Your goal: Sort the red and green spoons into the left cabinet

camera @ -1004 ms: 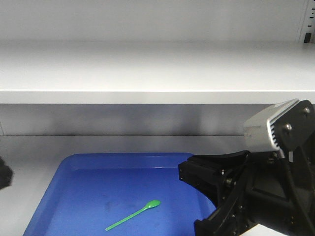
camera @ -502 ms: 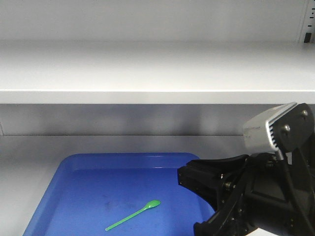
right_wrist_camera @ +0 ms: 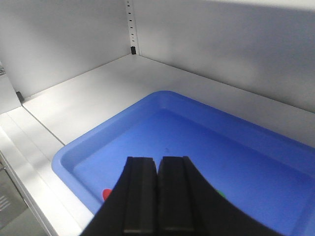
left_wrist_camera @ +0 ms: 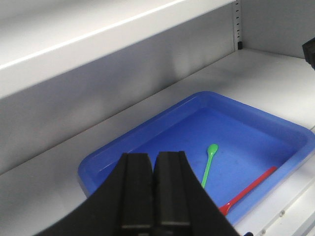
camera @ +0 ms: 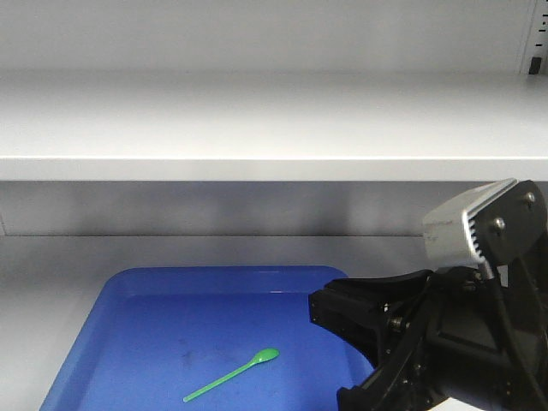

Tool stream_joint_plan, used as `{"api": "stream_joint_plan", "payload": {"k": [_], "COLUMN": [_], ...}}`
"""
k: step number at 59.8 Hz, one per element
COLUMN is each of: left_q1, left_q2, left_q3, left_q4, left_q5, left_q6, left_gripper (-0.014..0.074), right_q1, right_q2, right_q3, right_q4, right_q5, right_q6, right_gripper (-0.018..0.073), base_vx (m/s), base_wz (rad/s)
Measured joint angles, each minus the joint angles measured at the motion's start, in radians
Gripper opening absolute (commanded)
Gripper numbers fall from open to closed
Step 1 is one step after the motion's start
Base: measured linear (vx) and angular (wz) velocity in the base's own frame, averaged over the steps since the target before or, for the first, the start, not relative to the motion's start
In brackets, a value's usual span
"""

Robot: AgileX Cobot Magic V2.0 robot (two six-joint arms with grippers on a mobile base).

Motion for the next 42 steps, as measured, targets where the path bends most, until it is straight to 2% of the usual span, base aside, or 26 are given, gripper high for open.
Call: {"api": "stream_joint_plan", "payload": {"k": [11,18,24,30,35,42], "left_q1": [0.000,0.010,0.037,0.079,0.120,0.172], "left_q2": [0.000,-0.005,-0.045,-0.121,-0.195,-0.308], "left_q3": [0.000,0.029,0.102,0.201,0.293,0.436], "left_q4": [0.015,0.028,0.075,0.154,0.231,0.329], "left_q5": [-0.039,-0.168,-0.315,-0.427,-0.482,-0.502], "left_q6": [0.002,-0.012,-0.089,-0.203,-0.294,-0.381], "left_gripper": [-0.0001,-0.0001,0.0000,-0.0001,-0.0001,-0.0001], "right_q1": [0.000,0.000,0.000,0.000,0.000,0.000], "right_q2": [0.000,0.000,0.000,0.000,0.000,0.000], "right_q3": [0.000,0.000,0.000,0.000,0.000,0.000], "right_q4": [0.000,0.000,0.000,0.000,0.000,0.000], "right_q5": [0.000,0.000,0.000,0.000,0.000,0.000], "right_q6": [0.000,0.000,0.000,0.000,0.000,0.000], "right_gripper": [-0.0001,-0.0001,-0.0001,-0.0001,-0.0001,-0.0001], "base_vx": [0.00,0.00,0.00,0.00,0.00,0.00], "base_wz": [0.00,0.00,0.00,0.00,0.00,0.00]}}
